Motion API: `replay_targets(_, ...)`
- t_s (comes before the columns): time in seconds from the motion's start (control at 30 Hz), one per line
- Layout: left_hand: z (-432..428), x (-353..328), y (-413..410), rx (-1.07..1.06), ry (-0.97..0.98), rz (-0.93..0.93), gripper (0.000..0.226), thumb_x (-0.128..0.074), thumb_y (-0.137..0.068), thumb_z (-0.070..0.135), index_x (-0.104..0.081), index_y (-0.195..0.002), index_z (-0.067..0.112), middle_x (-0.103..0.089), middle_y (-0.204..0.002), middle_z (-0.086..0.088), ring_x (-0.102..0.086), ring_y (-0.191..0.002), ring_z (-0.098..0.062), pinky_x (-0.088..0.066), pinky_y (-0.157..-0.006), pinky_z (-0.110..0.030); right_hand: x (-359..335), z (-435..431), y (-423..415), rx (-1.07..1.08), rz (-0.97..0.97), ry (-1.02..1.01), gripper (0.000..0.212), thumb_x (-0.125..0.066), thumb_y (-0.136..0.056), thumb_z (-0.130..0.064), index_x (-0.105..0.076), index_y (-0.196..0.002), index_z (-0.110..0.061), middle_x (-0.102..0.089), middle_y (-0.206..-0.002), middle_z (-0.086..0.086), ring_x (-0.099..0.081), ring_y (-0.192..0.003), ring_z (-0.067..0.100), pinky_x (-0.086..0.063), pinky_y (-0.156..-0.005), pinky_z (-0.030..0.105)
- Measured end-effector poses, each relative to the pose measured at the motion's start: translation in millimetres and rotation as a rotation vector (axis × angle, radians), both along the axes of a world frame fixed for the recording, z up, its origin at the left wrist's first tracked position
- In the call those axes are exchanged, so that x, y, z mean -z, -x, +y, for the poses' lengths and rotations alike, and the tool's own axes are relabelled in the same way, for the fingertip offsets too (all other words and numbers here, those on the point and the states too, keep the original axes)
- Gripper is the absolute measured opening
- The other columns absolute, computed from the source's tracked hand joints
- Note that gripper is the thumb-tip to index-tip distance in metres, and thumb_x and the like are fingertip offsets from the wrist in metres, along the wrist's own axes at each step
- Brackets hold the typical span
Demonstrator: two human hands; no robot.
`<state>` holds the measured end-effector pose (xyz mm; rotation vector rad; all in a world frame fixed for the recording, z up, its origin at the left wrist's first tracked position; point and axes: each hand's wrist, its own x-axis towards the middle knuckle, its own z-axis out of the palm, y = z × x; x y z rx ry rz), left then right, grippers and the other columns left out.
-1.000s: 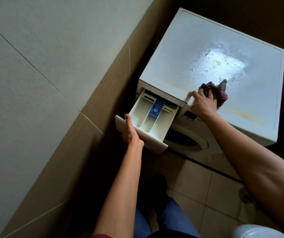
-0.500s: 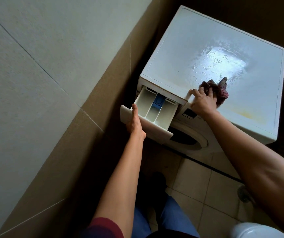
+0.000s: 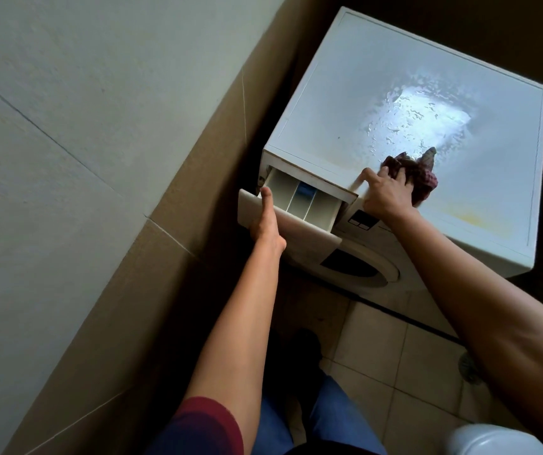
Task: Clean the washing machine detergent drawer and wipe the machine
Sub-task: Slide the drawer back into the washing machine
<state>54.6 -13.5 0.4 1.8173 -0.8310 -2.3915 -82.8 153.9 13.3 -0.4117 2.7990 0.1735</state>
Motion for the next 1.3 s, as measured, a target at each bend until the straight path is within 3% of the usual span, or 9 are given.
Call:
replay_targets(0.53, 34.8, 22.0, 43.8, -0.018, 0.009, 0.150, 0.075, -0.077, -0.078, 0.029, -0.036, -0.138, 0.010, -0.050, -0.136, -0.008, -0.042, -0.132, -0.026, -0.029, -0.115, -0.045, 3.6, 2.6, 6.9, -0.011, 0.004, 0.029, 0.039, -0.052, -0.083, -0.007, -0.039, -0.114, -0.026, -0.029, -0.148, 0.023, -0.015, -0.137, 0.053, -0.020, -0.106, 0.063)
replay_targets(0.57, 34.2, 21.8, 47.0, -0.005, 0.020, 0.146, 0.072, -0.077, -0.078, 0.029, -0.038, -0.135, 0.010, -0.052, -0.131, -0.007, -0.046, -0.125, -0.025, -0.034, -0.111, -0.041, 4.1, 2.9, 7.0, -0.015, 0.010, 0.030, 0.038, -0.053, -0.083, -0.007, -0.039, -0.113, -0.026, -0.030, -0.147, 0.024, -0.015, -0.137, 0.054, -0.020, -0.105, 0.063)
replay_targets(0.63, 32.5, 18.6, 55.7, 0.028, 0.027, 0.138, 0.060, -0.076, -0.079, 0.032, -0.040, -0.125, 0.014, -0.051, -0.111, -0.003, -0.052, -0.092, -0.018, -0.044, -0.081, -0.031, 5.7, 2.8, 6.9, -0.019, 0.014, 0.033, 0.037, -0.053, -0.083, -0.007, -0.039, -0.113, -0.026, -0.032, -0.146, 0.024, -0.016, -0.136, 0.054, -0.020, -0.105, 0.063)
replay_targets(0.67, 32.7, 15.5, 60.6, 0.047, 0.031, 0.125, 0.055, -0.075, -0.080, 0.034, -0.039, -0.118, 0.017, -0.048, -0.100, 0.001, -0.044, -0.073, -0.012, -0.038, -0.065, -0.026, 5.9, 3.1, 7.0, -0.019, 0.012, 0.035, 0.037, -0.054, -0.084, -0.007, -0.039, -0.112, -0.026, -0.032, -0.146, 0.024, -0.016, -0.136, 0.054, -0.020, -0.105, 0.063)
replay_targets(0.73, 33.2, 11.2, 69.1, 0.076, 0.035, 0.105, 0.057, -0.073, -0.081, 0.039, -0.036, -0.119, 0.018, -0.042, -0.089, 0.006, -0.033, -0.064, -0.008, -0.028, -0.056, -0.022, 5.9, 3.4, 8.0, -0.018, 0.008, 0.034, 0.036, -0.056, -0.084, -0.010, -0.039, -0.111, -0.027, -0.032, -0.146, 0.023, -0.016, -0.136, 0.053, -0.021, -0.105, 0.062)
replay_targets(0.77, 33.8, 10.4, 72.5, 0.080, 0.037, 0.113, 0.064, -0.072, -0.081, 0.040, -0.035, -0.128, 0.015, -0.044, -0.097, 0.005, -0.042, -0.074, -0.012, -0.034, -0.060, -0.024, 6.1, 3.3, 8.4, -0.018, 0.007, 0.033, 0.036, -0.056, -0.084, -0.011, -0.039, -0.111, -0.027, -0.032, -0.146, 0.023, -0.016, -0.137, 0.053, -0.021, -0.104, 0.062)
replay_targets(0.83, 35.3, 12.7, 76.4, 0.079, 0.037, 0.121, 0.081, -0.072, -0.081, 0.041, -0.029, -0.140, 0.008, -0.045, -0.130, -0.004, -0.047, -0.118, -0.024, -0.045, -0.094, -0.036, 7.0, 2.8, 8.2, -0.019, 0.013, 0.030, 0.036, -0.055, -0.084, -0.011, -0.039, -0.111, -0.027, -0.032, -0.147, 0.023, -0.017, -0.137, 0.053, -0.021, -0.105, 0.062)
replay_targets(0.9, 35.6, 17.8, 78.3, 0.054, 0.039, 0.111, 0.084, -0.073, -0.081, 0.039, -0.026, -0.143, 0.007, -0.035, -0.148, -0.010, -0.031, -0.139, -0.028, -0.028, -0.115, -0.044, 7.2, 2.5, 8.0, -0.023, 0.010, 0.032, 0.034, -0.054, -0.084, -0.010, -0.039, -0.110, -0.026, -0.032, -0.146, 0.023, -0.017, -0.136, 0.054, -0.020, -0.105, 0.062)
replay_targets(1.3, 33.0, 26.5, 83.7, 0.034, 0.001, 0.131, 0.093, -0.074, -0.078, 0.041, -0.019, -0.147, 0.009, -0.028, -0.153, -0.012, -0.023, -0.144, -0.031, -0.020, -0.117, -0.047, 5.1, 1.8, 8.4, -0.032, 0.008, 0.031, 0.035, -0.049, -0.085, -0.004, -0.038, -0.112, -0.024, -0.026, -0.149, 0.026, -0.014, -0.137, 0.054, -0.018, -0.106, 0.063)
